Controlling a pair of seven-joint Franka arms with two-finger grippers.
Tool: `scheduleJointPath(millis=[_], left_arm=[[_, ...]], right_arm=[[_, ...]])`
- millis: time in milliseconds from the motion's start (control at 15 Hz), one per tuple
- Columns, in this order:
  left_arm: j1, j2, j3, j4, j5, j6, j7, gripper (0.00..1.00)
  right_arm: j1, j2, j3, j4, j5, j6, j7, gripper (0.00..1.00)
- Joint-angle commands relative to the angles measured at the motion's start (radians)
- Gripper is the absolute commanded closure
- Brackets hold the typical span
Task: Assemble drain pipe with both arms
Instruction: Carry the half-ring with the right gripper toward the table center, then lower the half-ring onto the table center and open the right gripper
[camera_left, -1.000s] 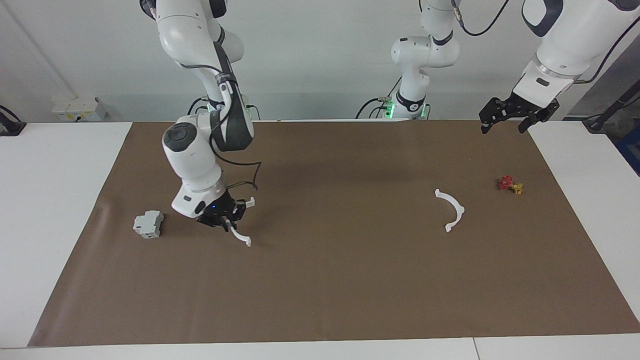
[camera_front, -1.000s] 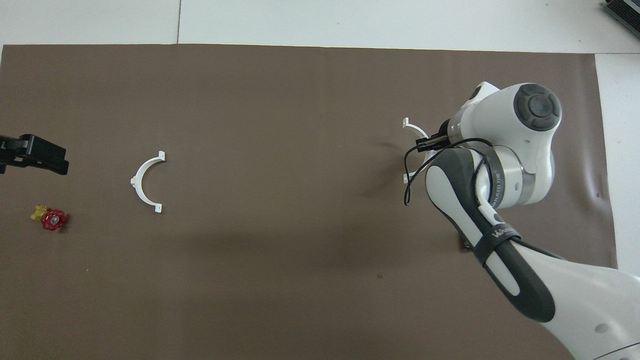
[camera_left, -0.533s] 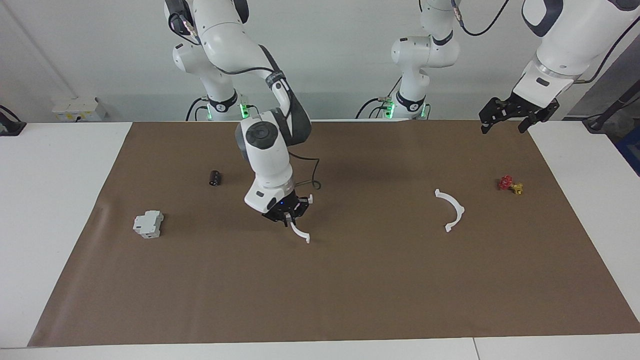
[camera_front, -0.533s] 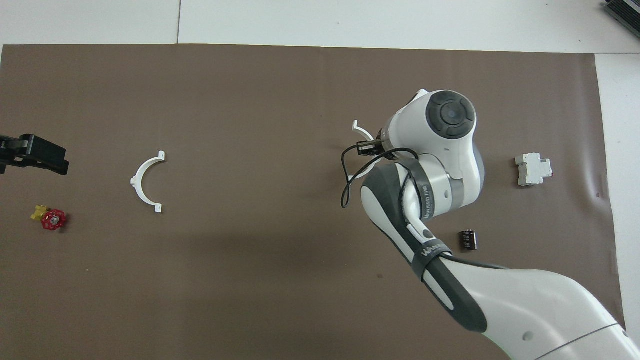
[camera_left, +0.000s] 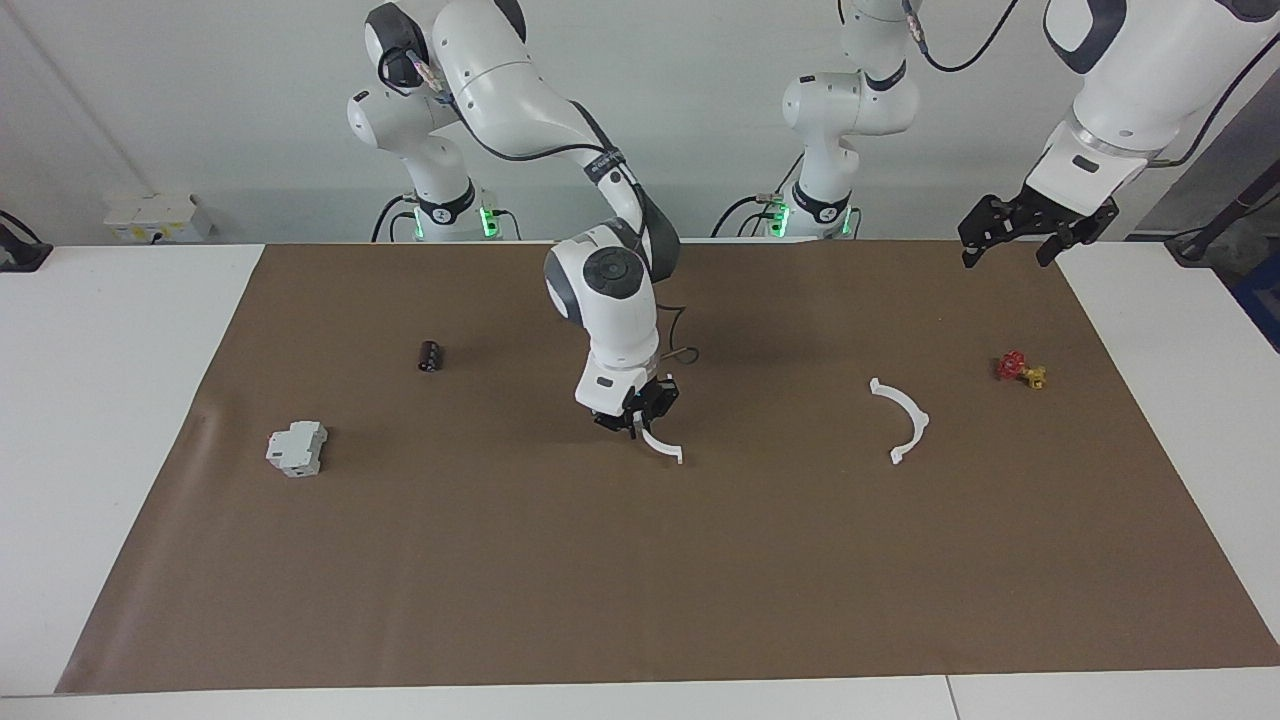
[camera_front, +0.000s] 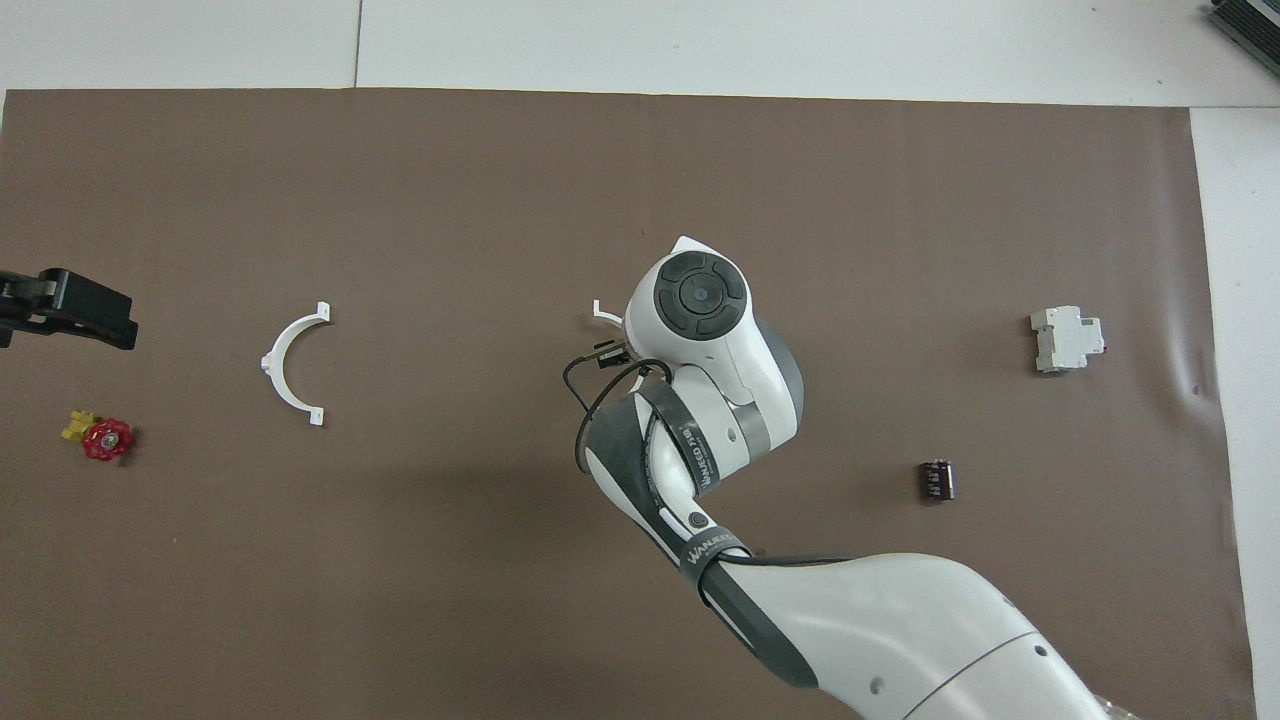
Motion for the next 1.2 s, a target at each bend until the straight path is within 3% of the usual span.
scheduleJointPath(millis=[0, 933, 1000, 1067, 1133], left_arm=[[-0.001, -0.027, 0.003, -0.032, -0.004, 0.003, -0.008, 0.0], [-0.003, -0.027, 0.003, -0.032, -0.004, 0.003, -0.008, 0.0], [-0.001, -0.027, 0.003, -0.032, -0.003, 0.003, -0.009, 0.0], [-0.003, -0.027, 0.003, -0.032, -0.004, 0.003, -0.009, 0.0], [-0.003, -0.027, 0.003, -0.032, -0.004, 0.003, -0.008, 0.0]], right_arm=[[0.001, 0.01, -0.002, -0.009, 0.001, 0.027, 0.009, 1.0], [0.024, -0.002, -0.004, -0.075, -0.058, 0.07, 0.078, 1.0], [0.024, -0.002, -0.002, -0.076, -0.058, 0.07, 0.083, 0.69], [0.029, -0.004, -0.004, -0.075, -0.058, 0.066, 0.089, 0.01], [0.035, -0.004, -0.004, -0.069, -0.058, 0.057, 0.092, 0.0]])
